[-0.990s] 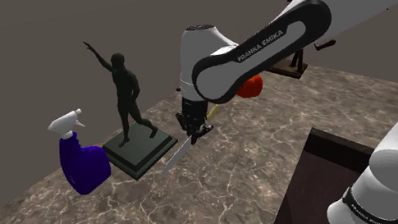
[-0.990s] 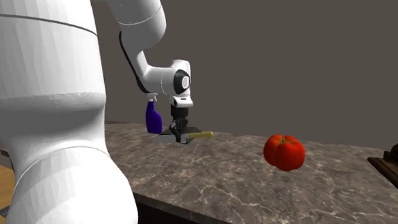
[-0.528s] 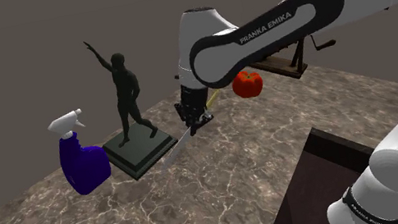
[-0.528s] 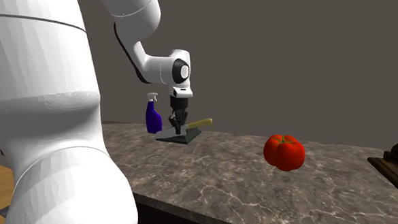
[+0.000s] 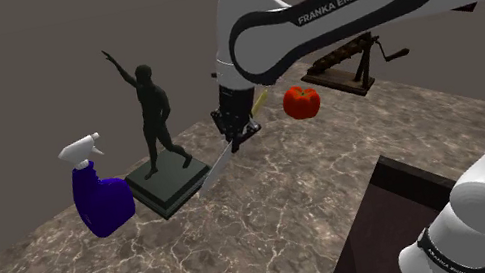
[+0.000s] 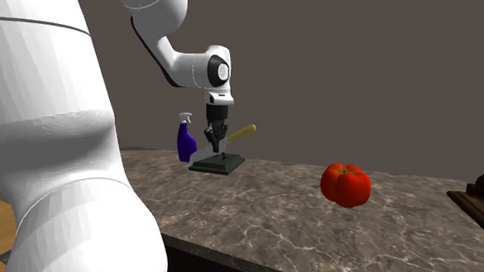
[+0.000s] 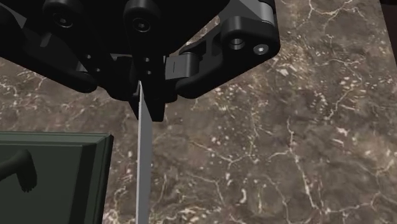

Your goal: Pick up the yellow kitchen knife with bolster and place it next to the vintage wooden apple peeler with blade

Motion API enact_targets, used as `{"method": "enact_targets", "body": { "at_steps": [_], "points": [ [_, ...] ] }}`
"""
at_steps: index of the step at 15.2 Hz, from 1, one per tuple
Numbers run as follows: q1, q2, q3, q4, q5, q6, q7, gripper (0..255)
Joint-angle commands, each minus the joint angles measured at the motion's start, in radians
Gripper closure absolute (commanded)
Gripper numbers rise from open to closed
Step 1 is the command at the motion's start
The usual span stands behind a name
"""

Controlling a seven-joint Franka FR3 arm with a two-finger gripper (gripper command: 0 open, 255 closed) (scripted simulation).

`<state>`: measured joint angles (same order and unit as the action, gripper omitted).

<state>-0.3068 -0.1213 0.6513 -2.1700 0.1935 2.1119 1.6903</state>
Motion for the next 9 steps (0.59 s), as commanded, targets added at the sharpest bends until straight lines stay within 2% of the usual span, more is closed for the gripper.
{"method": "enact_targets", "body": {
  "at_steps": [1,9],
  "points": [
    [-0.001,-0.008,-0.003,0.02,0.002,-0.027,-0.001,255],
    [-0.003,-0.042,-0.016,0.099,0.013,-0.136,-0.004,255]
  ]
}}
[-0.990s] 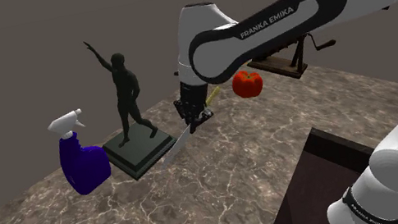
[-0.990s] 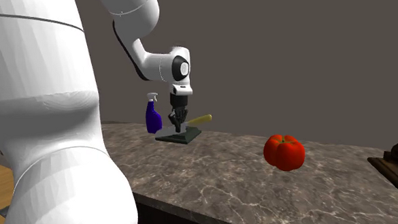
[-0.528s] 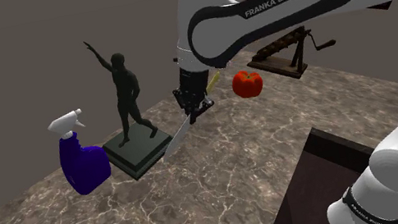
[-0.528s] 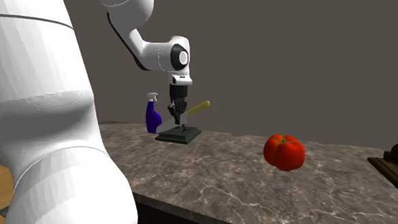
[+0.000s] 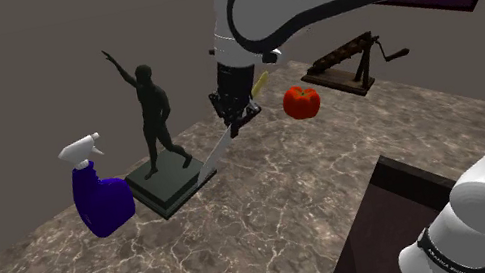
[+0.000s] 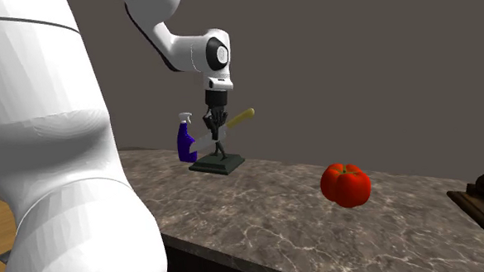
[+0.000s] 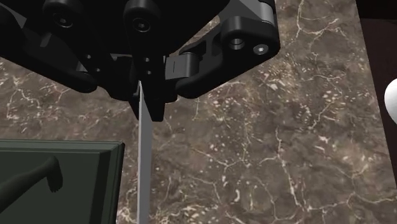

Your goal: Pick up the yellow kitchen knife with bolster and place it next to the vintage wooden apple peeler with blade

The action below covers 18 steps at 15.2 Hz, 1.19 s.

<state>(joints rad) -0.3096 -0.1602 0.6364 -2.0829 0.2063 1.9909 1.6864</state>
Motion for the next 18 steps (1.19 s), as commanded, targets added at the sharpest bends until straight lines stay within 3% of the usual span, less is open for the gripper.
{"method": "enact_targets", "body": {
  "at_steps": [1,18],
  "points": [
    [-0.001,-0.006,-0.003,0.023,0.001,-0.029,0.001,255],
    [-0.01,-0.017,-0.021,0.242,-0.007,-0.256,0.02,255]
  ]
}}
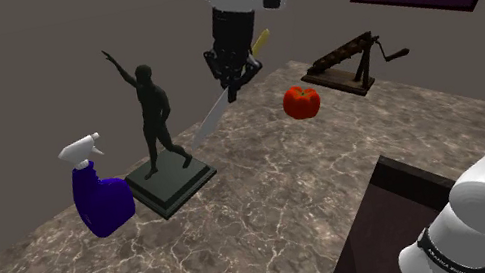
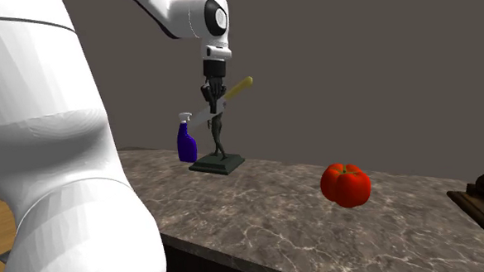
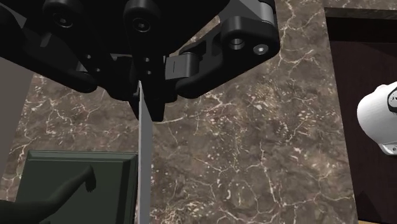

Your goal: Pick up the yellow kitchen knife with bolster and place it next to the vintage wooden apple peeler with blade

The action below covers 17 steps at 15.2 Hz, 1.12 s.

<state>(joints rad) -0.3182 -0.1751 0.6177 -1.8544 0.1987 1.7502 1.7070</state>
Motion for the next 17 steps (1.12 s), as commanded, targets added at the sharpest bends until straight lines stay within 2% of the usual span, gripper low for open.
{"method": "enact_targets", "body": {
  "at_steps": [1,13,17],
  "points": [
    [-0.002,0.0,-0.003,0.028,-0.001,-0.029,0.001,255],
    [-0.006,0.044,0.001,0.229,-0.028,-0.19,0.035,255],
    [-0.039,-0.072,-0.087,0.122,0.024,-0.202,-0.093,255]
  ]
}}
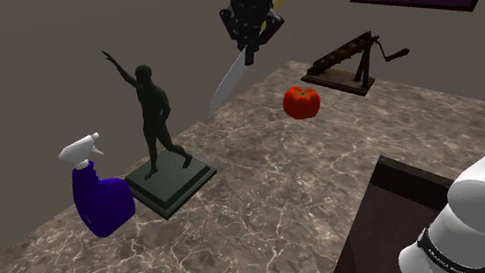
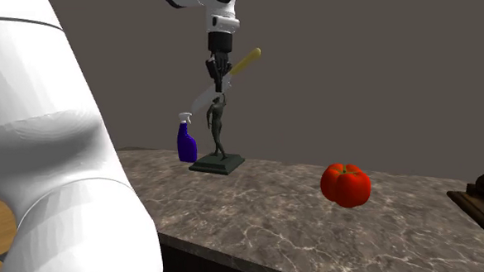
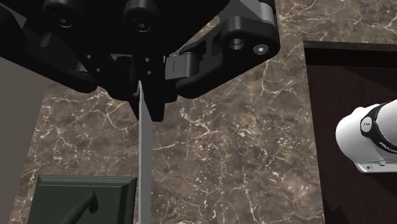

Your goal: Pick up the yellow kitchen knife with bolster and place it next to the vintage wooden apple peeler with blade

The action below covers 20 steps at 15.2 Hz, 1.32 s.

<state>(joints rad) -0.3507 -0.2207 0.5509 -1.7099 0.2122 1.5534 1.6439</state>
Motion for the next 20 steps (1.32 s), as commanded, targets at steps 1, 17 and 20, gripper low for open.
{"method": "enact_targets", "body": {
  "at_steps": [1,17,20],
  "points": [
    [-0.013,-0.051,-0.042,-0.046,0.019,-0.009,-0.06,255],
    [-0.113,-0.256,-0.368,-0.253,-0.026,-0.077,-0.484,255],
    [-0.135,-0.261,-0.424,-0.261,-0.053,-0.086,-0.559,255]
  ]
}}
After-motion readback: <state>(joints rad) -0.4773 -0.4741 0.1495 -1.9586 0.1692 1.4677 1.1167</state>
